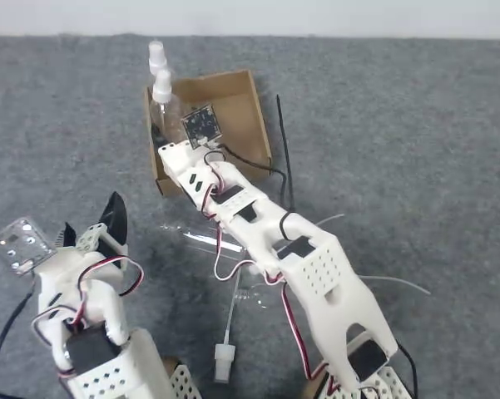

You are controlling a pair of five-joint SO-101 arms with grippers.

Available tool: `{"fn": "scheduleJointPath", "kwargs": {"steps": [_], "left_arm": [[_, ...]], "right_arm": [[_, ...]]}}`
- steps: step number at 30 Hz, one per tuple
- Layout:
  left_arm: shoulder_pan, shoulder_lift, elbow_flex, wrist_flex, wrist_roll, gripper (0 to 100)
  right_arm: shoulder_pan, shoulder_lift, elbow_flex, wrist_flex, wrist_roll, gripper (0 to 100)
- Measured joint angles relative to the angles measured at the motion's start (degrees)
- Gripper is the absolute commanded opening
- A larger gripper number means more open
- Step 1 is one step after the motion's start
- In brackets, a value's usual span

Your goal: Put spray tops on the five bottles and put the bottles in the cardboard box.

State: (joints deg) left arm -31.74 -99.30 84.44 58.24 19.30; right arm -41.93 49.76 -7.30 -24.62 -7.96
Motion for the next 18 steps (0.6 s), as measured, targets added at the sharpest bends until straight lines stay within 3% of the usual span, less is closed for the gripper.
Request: {"fn": "scheduleJointPath", "kwargs": {"steps": [18], "left_arm": [[0.0, 0.0, 0.0, 0.0, 0.0, 31]], "right_arm": [[0.0, -17.67, 19.69, 0.09, 1.93, 26.4]]}}
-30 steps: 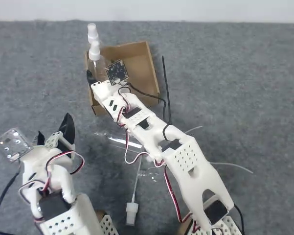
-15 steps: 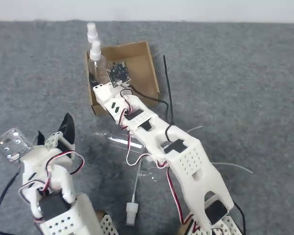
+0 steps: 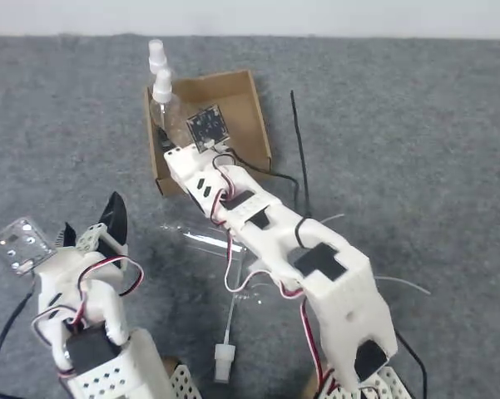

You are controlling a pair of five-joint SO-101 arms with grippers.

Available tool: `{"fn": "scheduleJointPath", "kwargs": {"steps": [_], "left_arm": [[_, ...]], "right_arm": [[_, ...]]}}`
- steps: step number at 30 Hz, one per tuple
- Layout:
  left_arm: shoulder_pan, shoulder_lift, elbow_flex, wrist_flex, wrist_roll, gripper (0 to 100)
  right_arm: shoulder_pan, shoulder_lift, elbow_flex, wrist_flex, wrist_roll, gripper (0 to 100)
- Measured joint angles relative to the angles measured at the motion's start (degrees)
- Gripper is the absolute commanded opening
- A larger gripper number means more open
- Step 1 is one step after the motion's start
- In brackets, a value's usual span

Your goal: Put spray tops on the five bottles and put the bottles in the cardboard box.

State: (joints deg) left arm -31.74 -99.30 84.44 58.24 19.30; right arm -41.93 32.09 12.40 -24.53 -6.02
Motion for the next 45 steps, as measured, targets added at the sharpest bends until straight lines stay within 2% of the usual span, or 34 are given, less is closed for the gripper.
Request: {"fn": "scheduleJointPath", "kwargs": {"steps": [20, 29, 37, 45], "left_arm": [[0.09, 0.0, 0.0, 0.0, 0.0, 31], [0.0, 0.0, 0.0, 0.0, 0.0, 31], [0.0, 0.0, 0.0, 0.0, 0.0, 31], [0.0, 0.0, 0.0, 0.0, 0.0, 31]], "right_arm": [[0.0, -21.71, 20.4, 1.67, 0.62, 26.7], [0.0, -33.93, 20.48, 23.3, 0.62, 26.7], [0.0, -42.46, 20.48, 35.52, 0.62, 26.7], [0.0, -52.22, 20.48, 54.86, 0.62, 26.7]]}}
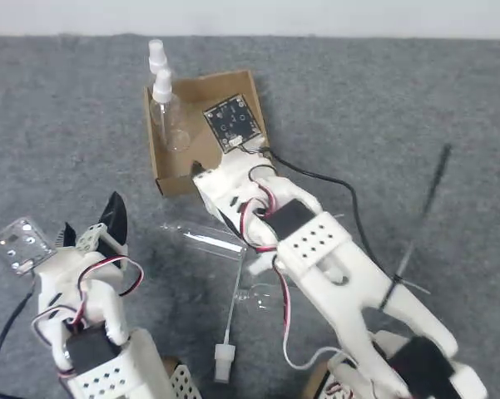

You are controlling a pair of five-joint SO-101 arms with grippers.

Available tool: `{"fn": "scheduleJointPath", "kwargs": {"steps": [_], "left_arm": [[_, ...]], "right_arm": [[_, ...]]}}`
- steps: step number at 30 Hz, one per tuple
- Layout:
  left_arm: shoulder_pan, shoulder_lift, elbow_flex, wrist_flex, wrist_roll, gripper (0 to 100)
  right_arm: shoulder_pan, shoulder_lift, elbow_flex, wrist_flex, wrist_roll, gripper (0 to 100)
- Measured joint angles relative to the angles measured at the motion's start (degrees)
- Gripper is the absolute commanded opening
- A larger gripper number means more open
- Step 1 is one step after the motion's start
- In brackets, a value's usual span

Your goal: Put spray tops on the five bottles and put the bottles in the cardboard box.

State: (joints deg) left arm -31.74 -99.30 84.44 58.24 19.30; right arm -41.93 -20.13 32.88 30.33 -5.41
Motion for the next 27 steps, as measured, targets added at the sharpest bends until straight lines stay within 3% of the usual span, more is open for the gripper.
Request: {"fn": "scheduleJointPath", "kwargs": {"steps": [10, 19, 27], "left_arm": [[0.0, 0.0, 0.0, 0.0, 0.0, 31], [0.0, 0.0, 0.0, 0.0, 0.0, 31], [0.0, 0.0, 0.0, 0.0, 0.0, 31]], "right_arm": [[0.0, -12.92, 0.0, 20.22, 1.05, 26.7], [0.0, -18.2, 0.0, 33.67, 16.62, 26.7], [0.0, -20.22, 0.0, 43.34, 23.56, 26.5]]}}
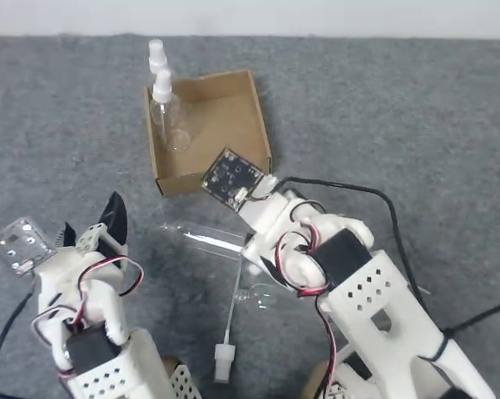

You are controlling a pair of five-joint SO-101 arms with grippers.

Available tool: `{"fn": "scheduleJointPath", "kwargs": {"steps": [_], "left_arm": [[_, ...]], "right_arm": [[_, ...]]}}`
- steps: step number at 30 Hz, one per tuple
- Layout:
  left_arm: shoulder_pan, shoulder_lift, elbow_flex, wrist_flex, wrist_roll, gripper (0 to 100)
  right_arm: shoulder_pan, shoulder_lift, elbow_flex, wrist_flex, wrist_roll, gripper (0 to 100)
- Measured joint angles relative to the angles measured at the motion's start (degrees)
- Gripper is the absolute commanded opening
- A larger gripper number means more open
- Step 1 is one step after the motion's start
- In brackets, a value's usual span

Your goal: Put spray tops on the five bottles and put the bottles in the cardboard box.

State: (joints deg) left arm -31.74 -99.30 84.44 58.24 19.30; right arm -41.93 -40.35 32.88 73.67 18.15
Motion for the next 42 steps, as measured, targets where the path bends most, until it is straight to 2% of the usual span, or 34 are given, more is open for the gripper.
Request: {"fn": "scheduleJointPath", "kwargs": {"steps": [11, 20, 42], "left_arm": [[0.0, 0.0, 0.0, 0.0, 0.0, 31], [0.0, 0.0, 0.0, 0.0, 0.0, 31], [0.0, 0.0, 0.0, 0.0, 0.0, 31]], "right_arm": [[-0.53, 0.0, 3.25, 9.58, 7.03, 26.5], [-9.14, 0.0, 11.78, 9.67, 8.62, 26.8], [-10.11, -0.09, 30.68, -9.76, 10.02, 26.4]]}}
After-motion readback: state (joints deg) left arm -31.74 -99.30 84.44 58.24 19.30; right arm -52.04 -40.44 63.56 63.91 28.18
